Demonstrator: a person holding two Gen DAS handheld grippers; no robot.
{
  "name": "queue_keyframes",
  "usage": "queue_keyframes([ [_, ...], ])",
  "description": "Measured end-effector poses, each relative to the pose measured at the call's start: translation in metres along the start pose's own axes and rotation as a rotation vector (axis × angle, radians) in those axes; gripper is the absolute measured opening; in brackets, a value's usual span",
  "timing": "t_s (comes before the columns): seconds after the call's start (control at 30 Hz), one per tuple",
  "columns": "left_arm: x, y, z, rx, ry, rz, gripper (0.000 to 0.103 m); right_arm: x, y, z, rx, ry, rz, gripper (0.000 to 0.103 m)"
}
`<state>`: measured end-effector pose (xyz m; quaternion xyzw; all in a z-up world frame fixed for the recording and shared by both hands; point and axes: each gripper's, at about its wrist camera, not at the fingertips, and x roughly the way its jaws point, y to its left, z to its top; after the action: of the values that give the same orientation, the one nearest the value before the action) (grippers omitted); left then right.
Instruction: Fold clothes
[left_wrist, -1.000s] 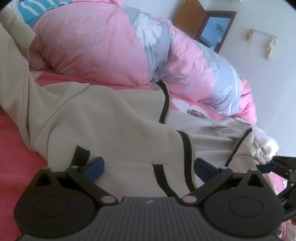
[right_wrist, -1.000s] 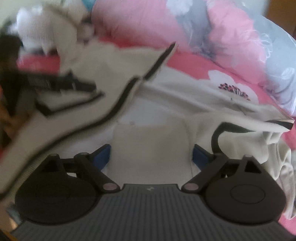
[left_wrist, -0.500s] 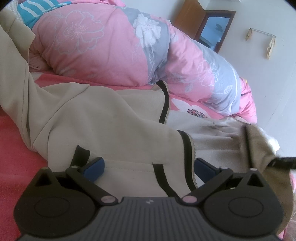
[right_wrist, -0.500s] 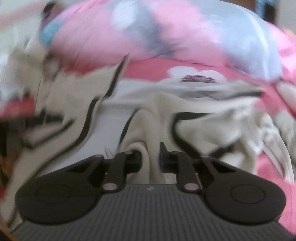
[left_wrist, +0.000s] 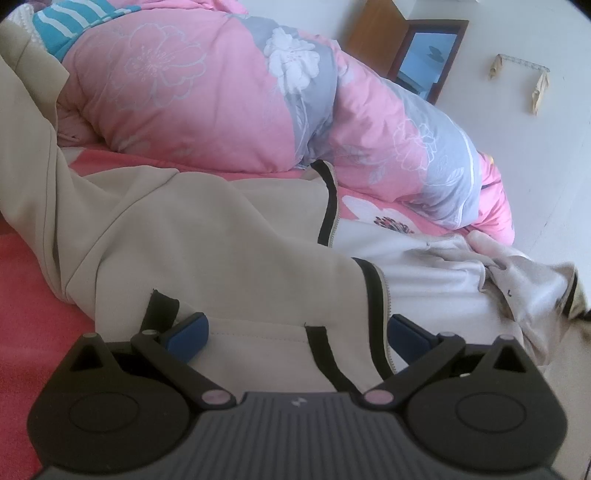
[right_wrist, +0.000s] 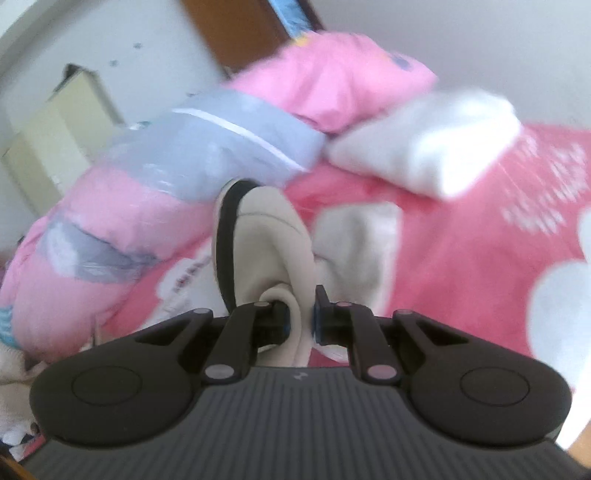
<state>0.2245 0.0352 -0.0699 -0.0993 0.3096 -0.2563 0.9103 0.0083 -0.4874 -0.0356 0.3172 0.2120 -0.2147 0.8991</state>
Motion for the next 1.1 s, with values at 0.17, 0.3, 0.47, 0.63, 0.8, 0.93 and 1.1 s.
queue_keyframes([
  [0.17, 0.001, 0.001, 0.000, -0.002, 0.000, -0.004, 0.103, 0.031, -0.050, -0.032, 0.188, 0.100, -0.052, 0.010],
  [0.3, 0.001, 0.001, 0.000, -0.002, -0.001, -0.005, 0.103, 0.024, -0.060, -0.041, 0.277, 0.129, -0.026, 0.016],
  [0.47, 0.000, 0.001, 0.000, -0.003, -0.003, -0.006, 0.103, -0.017, -0.053, -0.035, 0.252, 0.153, -0.077, 0.071],
  [0.63, -0.003, 0.003, -0.001, -0.015, -0.020, -0.016, 0.103, -0.070, -0.064, -0.040, 0.267, 0.091, -0.082, 0.083],
  [0.8, -0.023, 0.003, -0.001, -0.052, -0.079, -0.021, 0.103, -0.089, -0.034, -0.048, 0.213, 0.052, 0.110, 0.083],
  [0.93, -0.044, -0.021, 0.002, 0.009, -0.061, -0.018, 0.103, -0.061, 0.027, -0.057, 0.092, 0.137, 0.371, 0.081],
  [1.1, -0.042, -0.064, 0.005, 0.123, 0.071, 0.002, 0.103, 0.005, 0.097, -0.083, 0.005, 0.252, 0.576, 0.060],
])
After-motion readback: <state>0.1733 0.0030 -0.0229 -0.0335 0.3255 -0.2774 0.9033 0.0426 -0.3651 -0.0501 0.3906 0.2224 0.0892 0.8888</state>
